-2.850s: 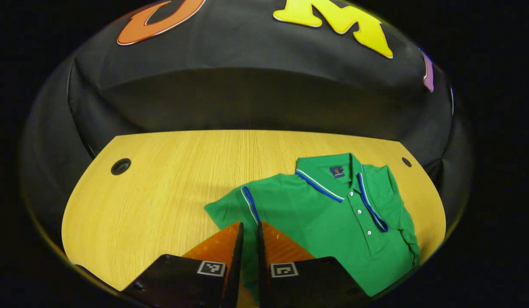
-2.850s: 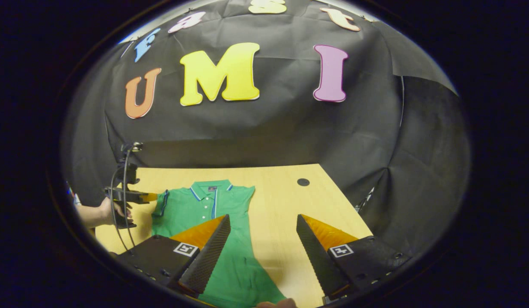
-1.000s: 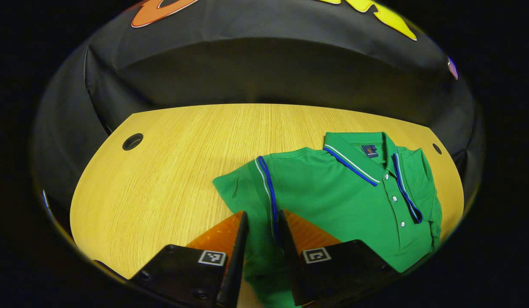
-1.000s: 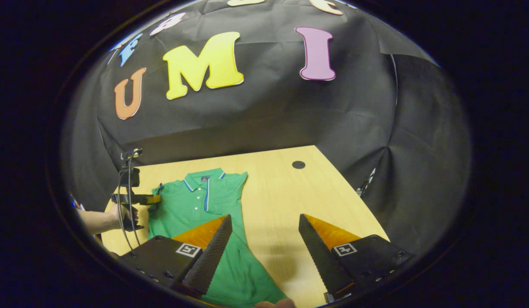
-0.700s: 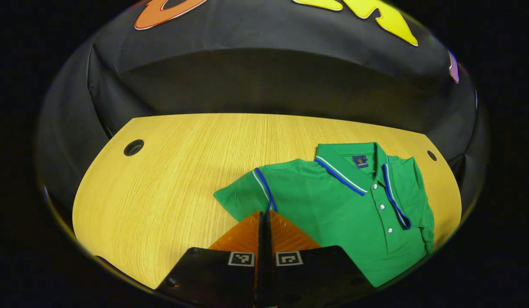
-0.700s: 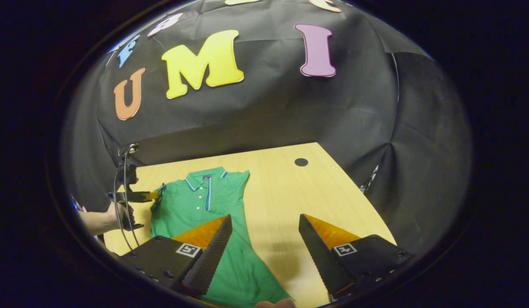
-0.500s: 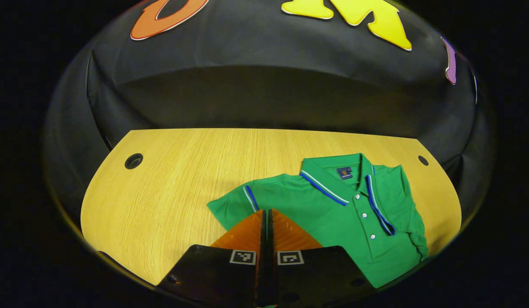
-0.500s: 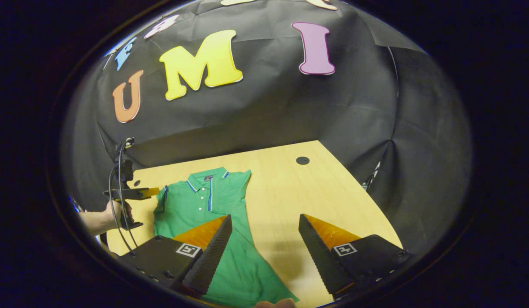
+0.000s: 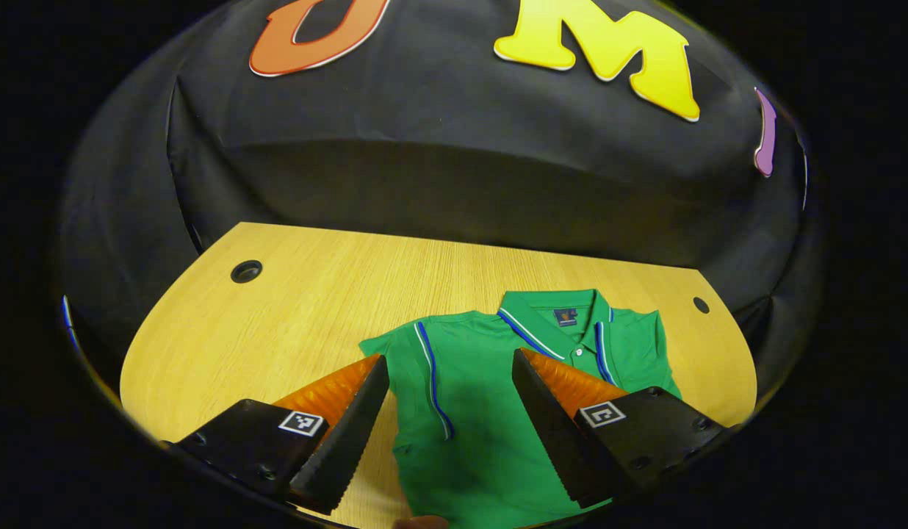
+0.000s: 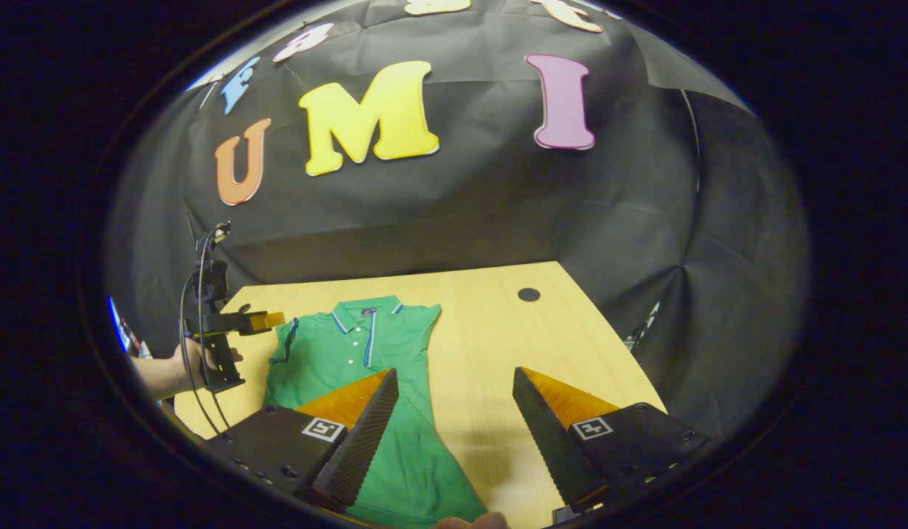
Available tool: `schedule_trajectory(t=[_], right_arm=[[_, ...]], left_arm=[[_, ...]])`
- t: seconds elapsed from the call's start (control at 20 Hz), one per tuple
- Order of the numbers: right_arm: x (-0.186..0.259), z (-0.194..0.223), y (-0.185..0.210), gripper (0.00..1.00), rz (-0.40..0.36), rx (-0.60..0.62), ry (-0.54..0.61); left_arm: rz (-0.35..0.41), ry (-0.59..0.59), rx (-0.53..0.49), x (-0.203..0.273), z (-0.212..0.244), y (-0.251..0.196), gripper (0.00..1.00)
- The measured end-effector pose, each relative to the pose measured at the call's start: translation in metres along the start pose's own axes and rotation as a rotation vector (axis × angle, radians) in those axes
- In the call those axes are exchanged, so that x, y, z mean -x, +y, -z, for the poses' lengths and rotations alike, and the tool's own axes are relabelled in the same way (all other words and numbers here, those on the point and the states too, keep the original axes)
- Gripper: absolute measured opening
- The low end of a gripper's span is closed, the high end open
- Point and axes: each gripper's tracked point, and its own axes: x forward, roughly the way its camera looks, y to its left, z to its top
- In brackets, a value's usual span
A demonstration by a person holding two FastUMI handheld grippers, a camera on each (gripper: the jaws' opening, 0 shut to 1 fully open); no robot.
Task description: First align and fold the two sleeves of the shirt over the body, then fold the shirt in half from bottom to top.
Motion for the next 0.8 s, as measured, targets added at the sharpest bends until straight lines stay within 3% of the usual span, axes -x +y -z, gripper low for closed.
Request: schedule_trajectory(t=[0.2,0.3,0.5,0.6,0.7,0.8], right_arm=[[0.009,0.003,0.019,0.96,-0.049,0.060,-0.014],[0.017,0.014,0.037,0.96,-0.076,0.054,0.005],[0.028,0.021,0.035,0.96,-0.054,0.109,0.023],[0.025,0.022,0.026,0.97,-0.034,0.086,0.047],[0.012,0.014,0.023,0.96,-0.032,0.036,0.070],[0.002,0.010,0.024,0.95,-0.038,0.009,0.081]], left_arm=[[0.002,-0.065,-0.008,0.059,-0.012,0.007,1.00],[-0.044,0.008,-0.036,0.068,0.013,0.026,1.00],[-0.053,0.215,-0.082,0.010,0.061,0.030,1.00],[-0.052,0.302,-0.068,-0.018,0.066,0.025,1.00],[-0.090,0.423,-0.145,-0.049,0.069,0.037,1.00],[-0.082,0.506,-0.189,-0.063,0.076,0.033,0.95]])
